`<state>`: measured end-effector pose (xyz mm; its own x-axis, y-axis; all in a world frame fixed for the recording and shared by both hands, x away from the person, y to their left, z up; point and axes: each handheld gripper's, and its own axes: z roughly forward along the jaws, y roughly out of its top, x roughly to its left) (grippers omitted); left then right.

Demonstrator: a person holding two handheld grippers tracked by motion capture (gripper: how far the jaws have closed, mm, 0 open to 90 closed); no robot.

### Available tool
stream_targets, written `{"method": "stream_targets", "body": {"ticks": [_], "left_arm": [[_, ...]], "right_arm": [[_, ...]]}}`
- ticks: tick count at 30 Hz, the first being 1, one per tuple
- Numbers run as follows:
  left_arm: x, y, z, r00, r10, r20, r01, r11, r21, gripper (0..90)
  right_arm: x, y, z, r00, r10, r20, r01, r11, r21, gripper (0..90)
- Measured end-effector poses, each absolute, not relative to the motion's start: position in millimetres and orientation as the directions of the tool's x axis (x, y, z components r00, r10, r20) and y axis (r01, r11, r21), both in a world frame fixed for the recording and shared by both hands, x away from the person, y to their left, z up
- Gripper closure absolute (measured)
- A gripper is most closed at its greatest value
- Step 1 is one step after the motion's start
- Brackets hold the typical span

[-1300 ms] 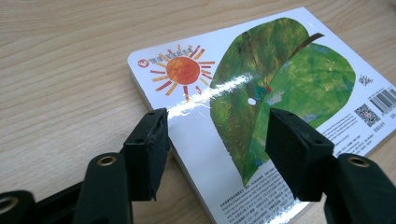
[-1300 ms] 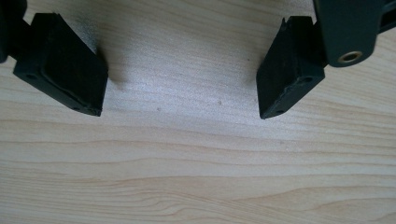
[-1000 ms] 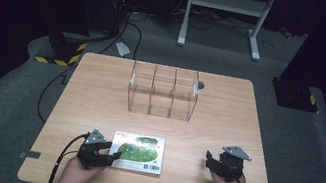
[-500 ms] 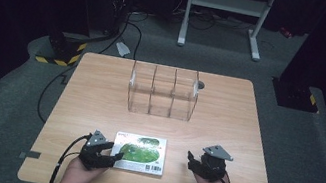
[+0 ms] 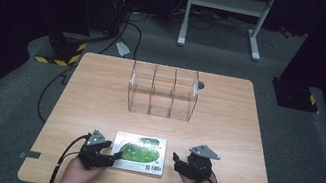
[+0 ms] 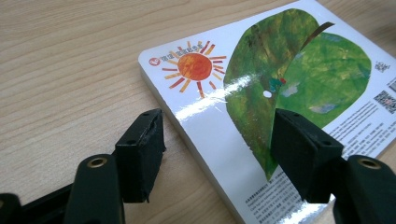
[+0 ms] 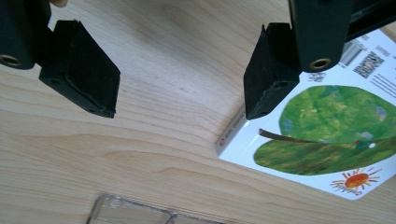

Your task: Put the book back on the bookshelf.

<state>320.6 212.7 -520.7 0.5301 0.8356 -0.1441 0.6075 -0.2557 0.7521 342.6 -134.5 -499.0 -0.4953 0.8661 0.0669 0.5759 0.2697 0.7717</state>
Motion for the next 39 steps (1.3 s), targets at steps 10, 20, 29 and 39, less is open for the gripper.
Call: {"method": "stream_targets", "body": {"ticks": [10,20,29,39], "left_arm": [[319.4,214.5,-520.6,0.537,0.827,-0.167,0.624,-0.256,0.739,35.5],[318.9,211.4,-521.7,0.549,0.813,-0.193,0.634,-0.255,0.730,36.3],[318.4,210.9,-521.3,0.549,0.816,-0.181,0.629,-0.260,0.733,37.2],[318.2,211.2,-521.1,0.544,0.818,-0.186,0.631,-0.253,0.733,40.6]], "right_arm": [[333.2,-107.6,-498.9,-0.536,0.839,0.094,0.569,0.277,0.775,27.0],[328.9,-95.1,-509.0,-0.575,0.811,0.111,0.588,0.315,0.745,29.5],[327.3,-89.5,-513.6,-0.588,0.799,0.127,0.602,0.328,0.728,30.1],[328.2,-88.1,-516.1,-0.595,0.791,0.145,0.613,0.330,0.717,30.5]]}}
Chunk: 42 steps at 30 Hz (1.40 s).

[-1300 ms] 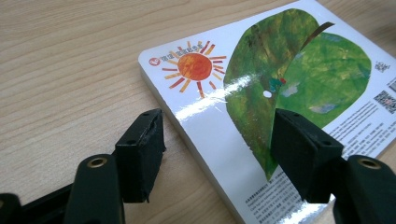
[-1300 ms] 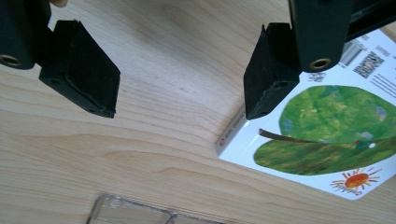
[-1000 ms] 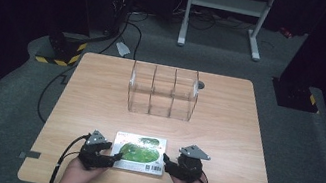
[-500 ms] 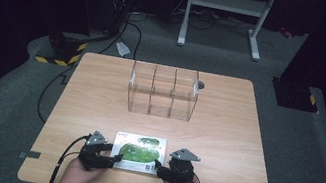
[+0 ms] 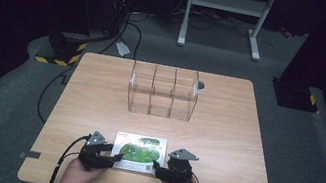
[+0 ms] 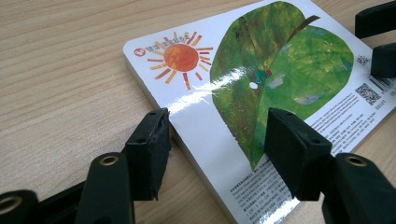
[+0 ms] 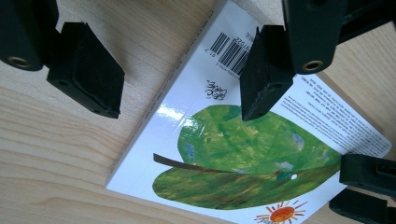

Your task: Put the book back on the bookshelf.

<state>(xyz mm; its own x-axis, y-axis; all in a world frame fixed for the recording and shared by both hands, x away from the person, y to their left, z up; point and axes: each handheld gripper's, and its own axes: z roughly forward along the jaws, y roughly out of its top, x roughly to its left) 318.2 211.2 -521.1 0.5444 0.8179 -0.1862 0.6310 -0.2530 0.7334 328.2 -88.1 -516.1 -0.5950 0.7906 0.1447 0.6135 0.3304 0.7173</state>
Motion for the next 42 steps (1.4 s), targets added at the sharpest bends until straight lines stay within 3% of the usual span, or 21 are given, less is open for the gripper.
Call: {"method": "stream_targets", "body": {"ticks": [23,42], "left_arm": [[316.4,184.7,-519.7,0.540,0.836,-0.098,0.581,-0.286,0.762,46.7],[350.1,153.8,-520.7,0.501,0.857,-0.122,0.598,-0.241,0.764,47.7]], "right_arm": [[331.3,-91.8,-517.1,-0.568,0.806,0.167,0.635,0.299,0.712,34.4],[362.6,-111.1,-512.6,-0.516,0.844,0.145,0.662,0.286,0.693,35.5]]}}
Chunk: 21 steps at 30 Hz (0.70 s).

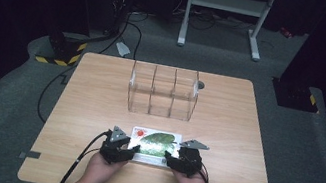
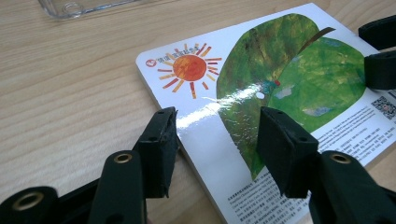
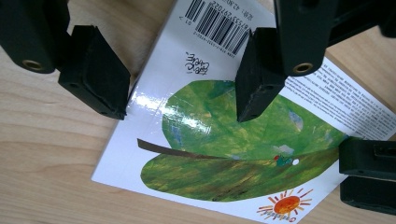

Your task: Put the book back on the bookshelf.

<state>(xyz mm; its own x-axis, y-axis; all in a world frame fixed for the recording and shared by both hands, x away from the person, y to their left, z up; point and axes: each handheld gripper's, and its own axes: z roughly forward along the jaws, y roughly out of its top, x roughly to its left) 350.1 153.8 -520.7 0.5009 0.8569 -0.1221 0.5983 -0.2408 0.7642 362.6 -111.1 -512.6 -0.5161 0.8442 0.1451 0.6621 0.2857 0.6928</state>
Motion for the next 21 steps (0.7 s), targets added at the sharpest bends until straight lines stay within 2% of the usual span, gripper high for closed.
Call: {"method": "stream_targets", "body": {"ticks": [21], "left_arm": [[379.8,147.3,-520.5,0.488,0.862,-0.134,0.605,-0.224,0.764,48.6]], "right_arm": [[392.1,-114.3,-513.7,-0.467,0.872,0.146,0.669,0.241,0.703,36.6]]}}
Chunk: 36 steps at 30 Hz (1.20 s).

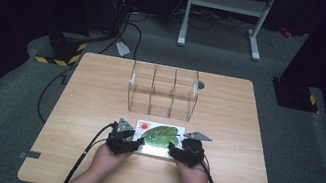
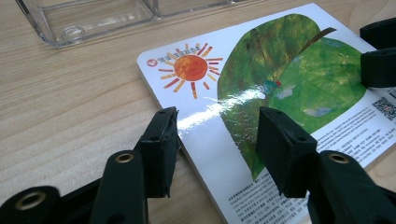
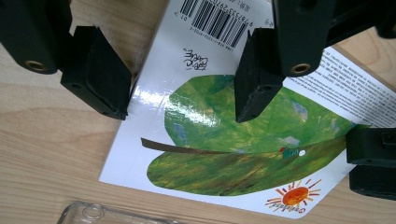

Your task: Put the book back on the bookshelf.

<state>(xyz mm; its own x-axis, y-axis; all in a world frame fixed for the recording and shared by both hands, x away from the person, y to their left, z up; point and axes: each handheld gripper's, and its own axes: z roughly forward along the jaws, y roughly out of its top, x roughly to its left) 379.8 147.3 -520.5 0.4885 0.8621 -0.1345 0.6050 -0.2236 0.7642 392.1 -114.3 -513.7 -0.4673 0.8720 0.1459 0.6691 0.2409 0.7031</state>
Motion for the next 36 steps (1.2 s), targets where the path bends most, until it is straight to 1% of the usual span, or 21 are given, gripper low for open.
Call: {"method": "stream_targets", "body": {"ticks": [19,22,24,25,27,28,29,33,35,36], "left_arm": [[383.5,146.8,-519.9,0.469,0.873,-0.136,0.615,-0.212,0.760,49.7],[383.3,148.7,-520.4,0.464,0.871,-0.161,0.624,-0.192,0.758,50.0],[382.7,153.1,-519.6,0.468,0.867,-0.173,0.632,-0.191,0.751,51.1],[379.6,157.2,-518.4,0.460,0.865,-0.200,0.641,-0.167,0.749,50.3],[371.1,165.3,-517.3,0.456,0.861,-0.225,0.636,-0.139,0.759,49.2],[366.7,167.7,-517.9,0.460,0.859,-0.224,0.636,-0.142,0.759,48.9],[363.7,169.5,-518.4,0.464,0.860,-0.213,0.632,-0.152,0.760,48.7],[351.0,176.5,-519.7,0.468,0.851,-0.238,0.626,-0.129,0.769,49.1],[348.9,176.7,-518.1,0.473,0.851,-0.226,0.615,-0.135,0.777,51.2],[348.9,176.7,-516.6,0.481,0.852,-0.204,0.606,-0.155,0.780,52.0]], "right_arm": [[394.9,-112.6,-514.2,-0.446,0.882,0.155,0.677,0.218,0.703,36.9],[395.6,-113.3,-513.7,-0.446,0.880,0.164,0.683,0.217,0.697,36.9],[396.6,-114.7,-511.4,-0.452,0.876,0.170,0.693,0.225,0.685,38.4],[395.5,-115.6,-510.0,-0.445,0.879,0.170,0.693,0.218,0.688,37.0],[388.8,-121.4,-506.1,-0.446,0.876,0.184,0.672,0.191,0.716,34.8],[385.1,-123.8,-505.5,-0.454,0.871,0.188,0.667,0.192,0.720,33.6],[380.9,-125.3,-505.9,-0.464,0.868,0.177,0.662,0.207,0.721,32.5],[359.9,-127.0,-507.9,-0.496,0.861,0.110,0.637,0.275,0.720,30.6],[348.7,-131.4,-507.4,-0.504,0.860,0.084,0.616,0.289,0.733,30.5],[344.9,-134.7,-507.8,-0.504,0.860,0.082,0.609,0.287,0.739,30.6]]}}
